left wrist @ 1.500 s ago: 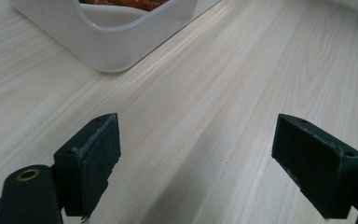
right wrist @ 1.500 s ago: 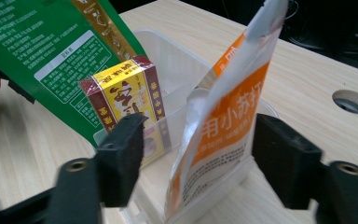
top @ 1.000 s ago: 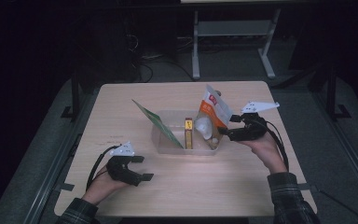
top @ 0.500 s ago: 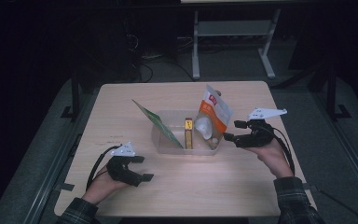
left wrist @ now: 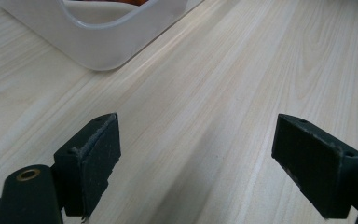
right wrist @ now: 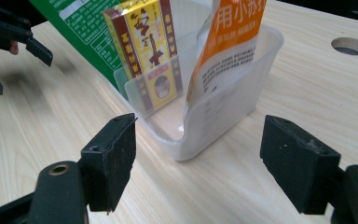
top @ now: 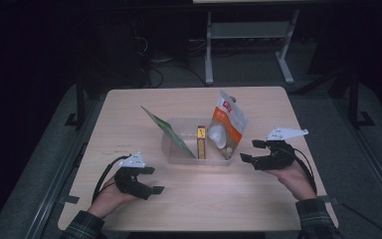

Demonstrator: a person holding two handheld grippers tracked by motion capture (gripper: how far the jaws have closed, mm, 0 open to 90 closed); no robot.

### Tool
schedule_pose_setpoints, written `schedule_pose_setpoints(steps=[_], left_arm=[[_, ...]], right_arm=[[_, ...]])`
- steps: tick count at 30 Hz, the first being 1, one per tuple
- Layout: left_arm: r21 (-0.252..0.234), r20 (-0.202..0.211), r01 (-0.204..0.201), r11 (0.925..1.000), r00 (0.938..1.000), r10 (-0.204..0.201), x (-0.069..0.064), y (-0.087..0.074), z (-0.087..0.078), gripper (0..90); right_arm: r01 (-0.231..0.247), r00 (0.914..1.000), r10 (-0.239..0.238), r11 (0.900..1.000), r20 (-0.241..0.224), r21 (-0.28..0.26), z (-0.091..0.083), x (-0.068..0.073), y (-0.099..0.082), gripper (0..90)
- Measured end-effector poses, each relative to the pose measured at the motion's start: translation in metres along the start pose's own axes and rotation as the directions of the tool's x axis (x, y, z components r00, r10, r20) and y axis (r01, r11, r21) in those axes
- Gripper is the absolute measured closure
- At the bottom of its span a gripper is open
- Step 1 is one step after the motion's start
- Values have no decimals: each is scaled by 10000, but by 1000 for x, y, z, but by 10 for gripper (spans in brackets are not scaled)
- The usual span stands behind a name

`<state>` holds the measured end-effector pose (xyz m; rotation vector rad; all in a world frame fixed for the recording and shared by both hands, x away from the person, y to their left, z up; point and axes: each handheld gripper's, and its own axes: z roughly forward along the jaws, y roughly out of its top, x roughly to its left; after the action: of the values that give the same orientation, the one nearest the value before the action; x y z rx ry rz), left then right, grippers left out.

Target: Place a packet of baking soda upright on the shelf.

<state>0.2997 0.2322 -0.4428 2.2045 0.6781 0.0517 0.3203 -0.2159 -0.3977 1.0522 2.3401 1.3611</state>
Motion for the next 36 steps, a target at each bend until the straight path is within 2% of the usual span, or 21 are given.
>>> schedule_pose_setpoints(steps=[3,6,9,16,21,24,25,26,27,30,36], left_arm=[[80,41,15,10000,10000,-15,-1,0,0,149],[124,41,-135,9998,9999,134,-1,0,1,148],[114,135,-34,9999,9999,32,-3,0,2,148],[342,354,-298,9990,9990,285,-5,0,5,148],[437,620,-349,9984,9976,321,-9,-1,8,148],[584,786,-579,9966,9955,532,-12,-1,11,148],[606,859,-535,9967,9951,482,-13,-1,12,148],[713,913,-730,9948,9936,664,-13,-1,12,148],[710,959,-652,9953,9937,582,-15,-2,13,148],[834,1089,-762,9936,9918,669,-17,-2,16,148],[1065,1260,-1043,9888,9879,906,-20,-2,19,148]], right_arm=[[-54,10000,54,10000,-69,35,-1,2,-8,256],[-24,10000,24,9999,-45,100,-3,6,-14,251],[11,9999,-10,9999,-100,103,-4,9,-19,244],[200,9995,-195,9996,-265,189,-3,18,-28,235],[529,9974,-505,9975,-508,470,3,24,-34,229],[772,9947,-730,9953,-723,577,8,27,-35,227],[795,9941,-745,9949,-787,625,10,28,-36,227],[878,9928,-821,9941,-877,641,12,29,-36,227],[911,9918,-845,9936,-962,662,13,31,-37,228],[1096,9878,-993,9906,-1198,823,18,36,-37,227],[1695,9745,-1493,9789,-1676,1138,29,47,-39,228]])
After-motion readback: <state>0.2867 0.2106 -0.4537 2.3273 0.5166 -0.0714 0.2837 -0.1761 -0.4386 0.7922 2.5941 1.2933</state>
